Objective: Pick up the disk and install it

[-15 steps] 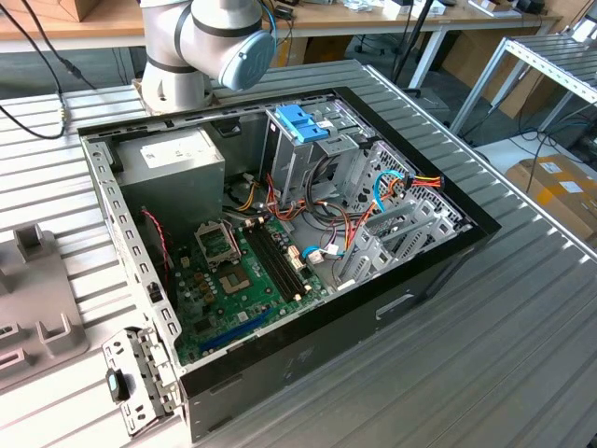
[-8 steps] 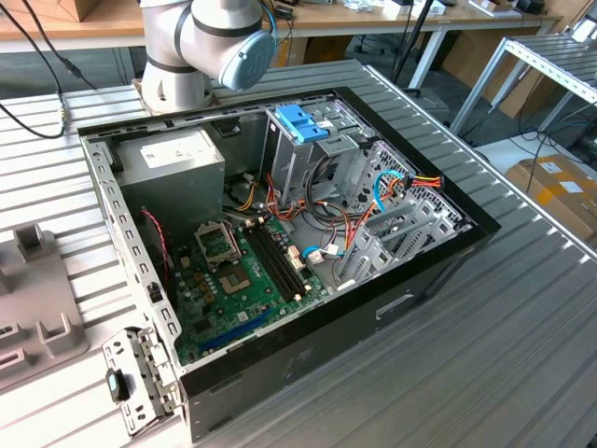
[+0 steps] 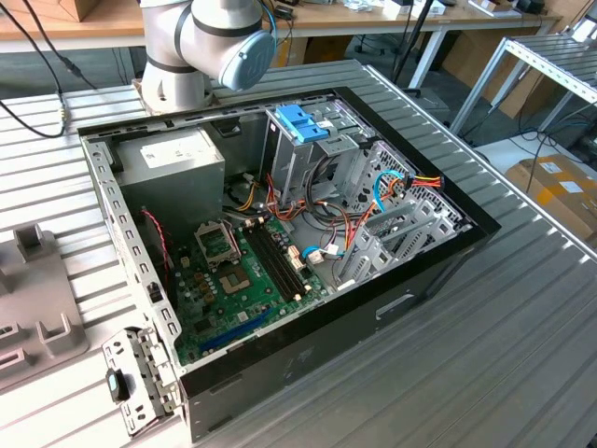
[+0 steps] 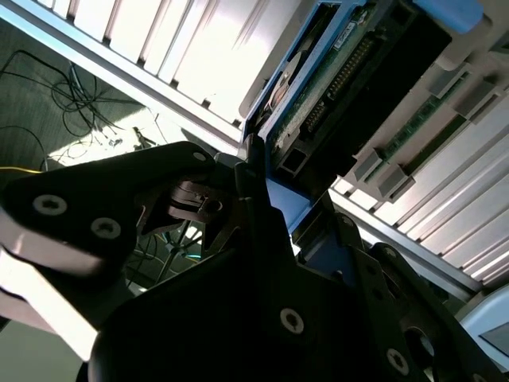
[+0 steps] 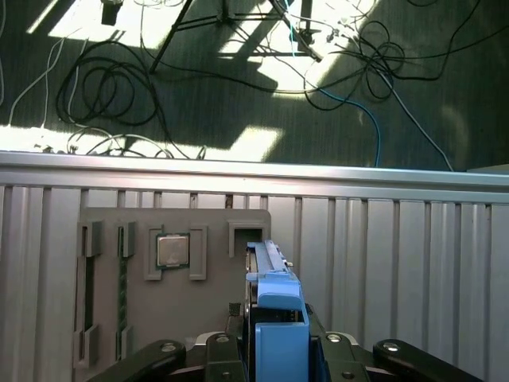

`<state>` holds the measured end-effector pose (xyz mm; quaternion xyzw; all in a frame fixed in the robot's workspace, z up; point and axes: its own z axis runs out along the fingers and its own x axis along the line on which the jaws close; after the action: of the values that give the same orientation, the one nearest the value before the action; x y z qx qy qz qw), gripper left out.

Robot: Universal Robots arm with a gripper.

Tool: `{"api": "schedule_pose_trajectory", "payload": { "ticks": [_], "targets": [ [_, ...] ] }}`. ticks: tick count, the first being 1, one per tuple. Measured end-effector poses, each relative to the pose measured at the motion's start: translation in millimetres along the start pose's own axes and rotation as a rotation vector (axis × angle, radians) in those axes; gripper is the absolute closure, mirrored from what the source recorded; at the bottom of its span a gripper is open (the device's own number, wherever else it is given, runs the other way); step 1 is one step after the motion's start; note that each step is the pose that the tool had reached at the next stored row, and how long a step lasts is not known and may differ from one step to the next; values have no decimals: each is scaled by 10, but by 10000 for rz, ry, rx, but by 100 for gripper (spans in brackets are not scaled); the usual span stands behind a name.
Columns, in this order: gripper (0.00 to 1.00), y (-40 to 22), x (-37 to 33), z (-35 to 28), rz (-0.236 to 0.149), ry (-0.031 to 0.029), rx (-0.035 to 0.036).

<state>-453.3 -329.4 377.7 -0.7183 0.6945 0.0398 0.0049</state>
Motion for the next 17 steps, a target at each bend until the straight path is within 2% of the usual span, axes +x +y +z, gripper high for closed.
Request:
{"api": "schedule_pose_trajectory", "payload": {
  "ticks": [17],
  "targets": [
    [63,-1,-7,-117,0,-15,1]
  ]
}}
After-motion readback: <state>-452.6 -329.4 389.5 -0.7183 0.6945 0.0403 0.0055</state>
